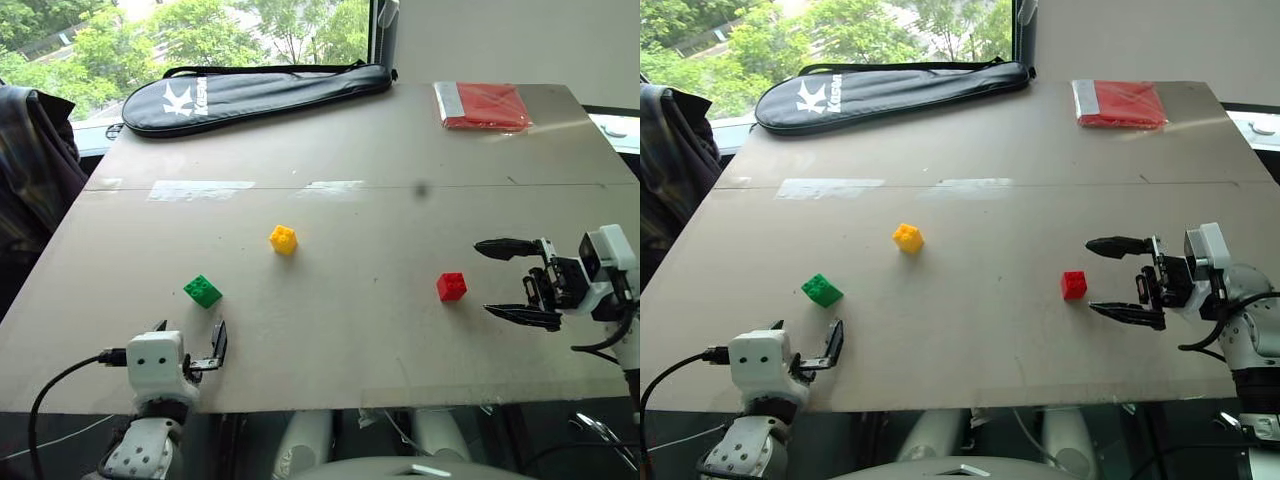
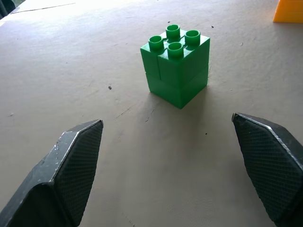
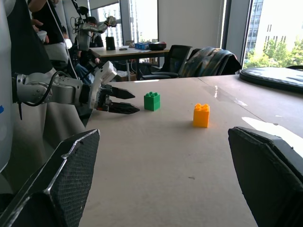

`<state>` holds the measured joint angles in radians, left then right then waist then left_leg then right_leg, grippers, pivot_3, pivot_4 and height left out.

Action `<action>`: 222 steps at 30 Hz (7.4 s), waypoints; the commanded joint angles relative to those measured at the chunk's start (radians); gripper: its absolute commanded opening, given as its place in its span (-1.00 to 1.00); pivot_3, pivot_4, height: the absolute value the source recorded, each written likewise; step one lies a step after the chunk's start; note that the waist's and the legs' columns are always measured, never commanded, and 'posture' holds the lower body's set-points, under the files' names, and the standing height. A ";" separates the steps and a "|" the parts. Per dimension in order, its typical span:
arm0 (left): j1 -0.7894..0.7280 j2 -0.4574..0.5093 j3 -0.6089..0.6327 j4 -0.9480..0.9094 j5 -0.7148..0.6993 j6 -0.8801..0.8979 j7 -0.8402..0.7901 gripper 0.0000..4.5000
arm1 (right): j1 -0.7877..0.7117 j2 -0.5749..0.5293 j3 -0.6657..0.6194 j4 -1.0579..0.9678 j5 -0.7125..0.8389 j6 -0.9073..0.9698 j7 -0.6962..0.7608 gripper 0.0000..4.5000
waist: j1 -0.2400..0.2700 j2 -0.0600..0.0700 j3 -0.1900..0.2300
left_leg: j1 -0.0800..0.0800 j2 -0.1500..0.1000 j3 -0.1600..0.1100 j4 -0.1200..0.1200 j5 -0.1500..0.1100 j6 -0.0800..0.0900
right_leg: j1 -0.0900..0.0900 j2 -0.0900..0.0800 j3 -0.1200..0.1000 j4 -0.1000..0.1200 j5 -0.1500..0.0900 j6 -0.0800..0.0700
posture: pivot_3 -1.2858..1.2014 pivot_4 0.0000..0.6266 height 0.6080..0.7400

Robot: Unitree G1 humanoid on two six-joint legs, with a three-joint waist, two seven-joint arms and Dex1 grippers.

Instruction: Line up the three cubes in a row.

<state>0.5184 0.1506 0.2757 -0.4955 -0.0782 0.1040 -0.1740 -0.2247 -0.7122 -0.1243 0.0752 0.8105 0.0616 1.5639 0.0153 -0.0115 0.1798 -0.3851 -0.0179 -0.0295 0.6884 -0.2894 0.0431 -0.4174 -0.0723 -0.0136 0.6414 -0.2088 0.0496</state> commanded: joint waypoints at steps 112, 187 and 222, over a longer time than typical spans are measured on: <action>-0.393 0.195 -0.143 0.058 0.042 0.136 -0.224 0.96 | 0.107 0.060 -0.166 -0.092 -0.085 0.020 -0.212 1.00 | 0.005 0.002 -0.001 | 0.002 0.002 -0.002 0.000 0.001 -0.001 | 0.002 0.001 -0.001 0.001 0.001 0.000 | 0.03 -0.52 0.31; -0.773 0.417 -0.528 0.333 -0.154 0.097 -0.905 -0.47 | 0.156 0.042 -0.172 -0.122 -0.092 0.022 -0.184 1.00 | 0.002 0.006 -0.003 | -0.001 -0.001 -0.002 0.000 0.001 -0.001 | -0.001 -0.005 0.000 0.001 0.000 -0.002 | 0.03 -0.52 0.31; -1.000 0.397 -0.622 0.659 -0.031 -0.056 -1.069 -0.47 | 0.231 0.021 -0.204 -0.137 -0.095 -0.007 -0.160 1.00 | -0.002 0.005 -0.003 | 0.000 0.000 0.001 0.000 0.001 0.000 | -0.002 0.002 0.001 0.002 0.002 0.003 | 0.03 -0.52 0.31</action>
<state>-0.4859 0.5431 -0.3556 0.1670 -0.1196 0.0494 -1.2484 0.0142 -0.6780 -0.2962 -0.0496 0.7079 0.0675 1.3926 0.0137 -0.0064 0.1772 -0.3856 -0.0181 -0.0287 0.6887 -0.2888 0.0429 -0.4191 -0.0704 -0.0125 0.6429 -0.2065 0.0523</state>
